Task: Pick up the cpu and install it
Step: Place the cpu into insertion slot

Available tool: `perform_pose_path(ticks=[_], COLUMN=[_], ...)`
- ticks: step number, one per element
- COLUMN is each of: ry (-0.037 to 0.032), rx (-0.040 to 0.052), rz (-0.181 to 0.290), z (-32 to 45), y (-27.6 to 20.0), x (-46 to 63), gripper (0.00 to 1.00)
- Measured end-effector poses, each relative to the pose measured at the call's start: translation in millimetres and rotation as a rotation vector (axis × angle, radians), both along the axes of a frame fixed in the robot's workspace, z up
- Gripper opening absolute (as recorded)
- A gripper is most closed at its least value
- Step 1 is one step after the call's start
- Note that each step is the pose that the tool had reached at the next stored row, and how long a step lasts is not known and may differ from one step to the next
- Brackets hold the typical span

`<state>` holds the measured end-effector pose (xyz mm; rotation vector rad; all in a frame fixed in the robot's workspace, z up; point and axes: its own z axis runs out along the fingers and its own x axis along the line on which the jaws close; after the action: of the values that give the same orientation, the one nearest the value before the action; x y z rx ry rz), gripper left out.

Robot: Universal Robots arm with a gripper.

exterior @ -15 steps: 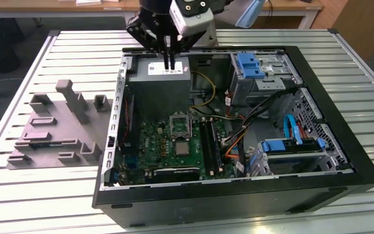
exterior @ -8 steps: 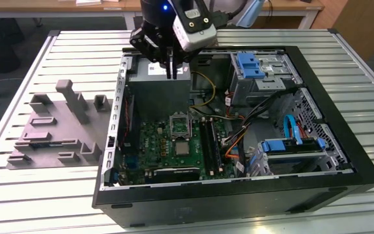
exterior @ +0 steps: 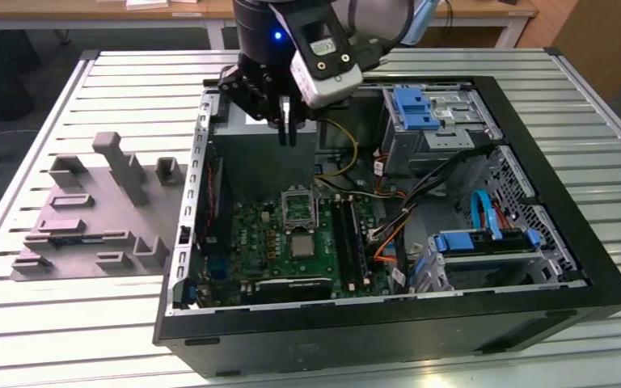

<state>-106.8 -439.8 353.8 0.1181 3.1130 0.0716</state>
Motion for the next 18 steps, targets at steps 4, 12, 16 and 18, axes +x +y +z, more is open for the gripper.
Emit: perform_pose_path(ticks=[4, 12, 16, 18], ry=[0.0, 0.0, 0.0, 0.0001], rx=[-0.0001, 0.0, 0.0, -0.0001], rz=[0.0, 0.0, 0.0, 0.0], z=[-7.2, -22.2, -29.4, -33.1], y=[-3.3, -9.4, -12.2, -12.9], x=[1.9, 5.5, 6.2, 6.1], gripper=[0.18, 0.18, 0.18, 0.18])
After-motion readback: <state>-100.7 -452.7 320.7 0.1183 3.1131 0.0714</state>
